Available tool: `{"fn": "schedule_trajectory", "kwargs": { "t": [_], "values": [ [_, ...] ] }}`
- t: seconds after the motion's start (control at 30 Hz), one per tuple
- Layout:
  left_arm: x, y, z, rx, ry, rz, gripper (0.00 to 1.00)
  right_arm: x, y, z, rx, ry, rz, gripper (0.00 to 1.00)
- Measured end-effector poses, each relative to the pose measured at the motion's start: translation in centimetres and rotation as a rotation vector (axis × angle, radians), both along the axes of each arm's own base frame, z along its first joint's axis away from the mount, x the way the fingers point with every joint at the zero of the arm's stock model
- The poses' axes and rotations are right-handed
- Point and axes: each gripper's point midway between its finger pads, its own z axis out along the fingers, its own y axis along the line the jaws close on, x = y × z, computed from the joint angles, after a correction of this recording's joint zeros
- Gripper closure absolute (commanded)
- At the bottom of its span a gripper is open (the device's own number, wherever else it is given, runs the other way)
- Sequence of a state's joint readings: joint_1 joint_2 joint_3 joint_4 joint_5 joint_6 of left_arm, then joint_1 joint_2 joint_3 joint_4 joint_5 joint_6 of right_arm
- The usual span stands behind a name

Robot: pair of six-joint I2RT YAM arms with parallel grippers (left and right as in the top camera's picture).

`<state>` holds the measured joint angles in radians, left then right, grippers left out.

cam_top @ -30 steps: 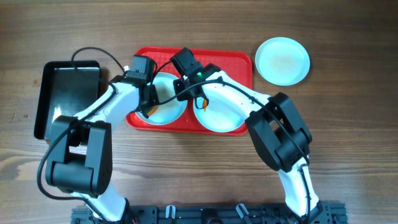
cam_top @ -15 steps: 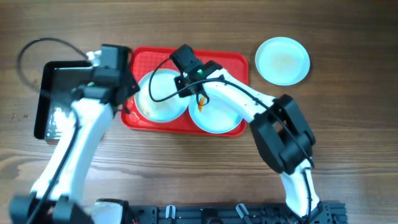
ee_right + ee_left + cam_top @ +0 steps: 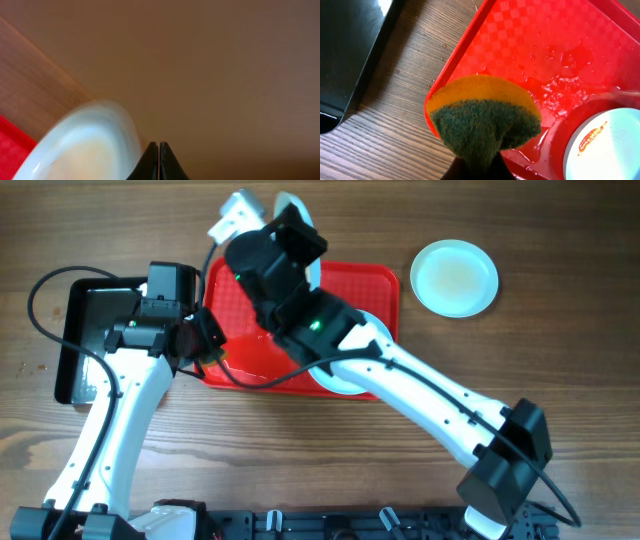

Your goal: Clean dirty plates on tray and stack at the side

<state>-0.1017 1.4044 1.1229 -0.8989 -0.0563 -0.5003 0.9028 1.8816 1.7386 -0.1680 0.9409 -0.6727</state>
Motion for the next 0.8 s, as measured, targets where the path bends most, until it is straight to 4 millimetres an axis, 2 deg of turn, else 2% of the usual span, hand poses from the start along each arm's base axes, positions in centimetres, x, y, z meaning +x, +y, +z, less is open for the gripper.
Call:
{"fn": "schedule_trajectory", "kwargs": {
  "t": [0.07, 0.13, 0.2, 0.27, 0.3, 0.37, 0.43, 0.57, 0.6, 0.63, 0.67, 0.73, 0.8],
  "values": [
    [0.0, 0.0, 0.0, -0.003, -0.001, -0.001, 0.96, -1.1, 0.7, 0.9, -0.089, -0.032, -0.001, 0.96],
    [0.0, -0.1, 0.0, -0.003, 0.000, -0.001, 0.96, -1.5, 0.5, 0.4, -0.125, -0.014, -0.019, 0.96],
    [-0.1, 0.0, -0.1, -0.003, 0.005, -0.001, 0.96, -1.6, -0.6, -1.6, -0.108, 0.057, -0.048, 0.96],
    [-0.2, 0.0, -0.1, -0.002, 0.008, -0.001, 0.96, -1.2, -2.8, -4.3, -0.012, 0.146, -0.109, 0.86],
    [-0.2, 0.0, -0.2, -0.002, 0.011, -0.001, 0.96, -0.8, -3.9, -5.7, 0.039, 0.197, -0.130, 0.68],
    [-0.2, 0.0, -0.2, -0.002, 0.010, -0.001, 0.96, 0.1, -6.1, -8.3, 0.173, 0.314, -0.172, 0.03],
    [-0.2, -0.1, -0.2, -0.003, 0.010, -0.002, 0.96, 1.8, -9.4, -11.3, 0.415, 0.464, -0.245, 0.01],
    [-0.1, -0.1, -0.2, -0.005, 0.004, -0.002, 0.96, 4.4, -14.9, -14.2, 0.814, 0.660, -0.354, 0.01],
    [0.0, -0.1, -0.2, -0.005, 0.004, -0.002, 0.96, 5.1, -16.1, -15.5, 0.923, 0.723, -0.372, 0.01],
    [-0.1, -0.1, -0.2, -0.005, 0.005, -0.002, 0.96, 5.3, -16.0, -16.3, 0.965, 0.758, -0.368, 0.01],
    [0.0, -0.1, -0.2, -0.005, 0.003, -0.002, 0.96, 5.4, -15.7, -17.4, 0.993, 0.800, -0.364, 0.06],
    [0.2, -0.1, -0.1, -0.006, -0.006, -0.002, 0.96, 5.4, -13.7, -21.8, 1.033, 0.927, -0.359, 0.13],
    [0.2, -0.1, -0.1, -0.006, -0.008, -0.002, 0.96, 4.8, -12.7, -26.0, 1.040, 1.004, -0.426, 0.17]
  ]
}}
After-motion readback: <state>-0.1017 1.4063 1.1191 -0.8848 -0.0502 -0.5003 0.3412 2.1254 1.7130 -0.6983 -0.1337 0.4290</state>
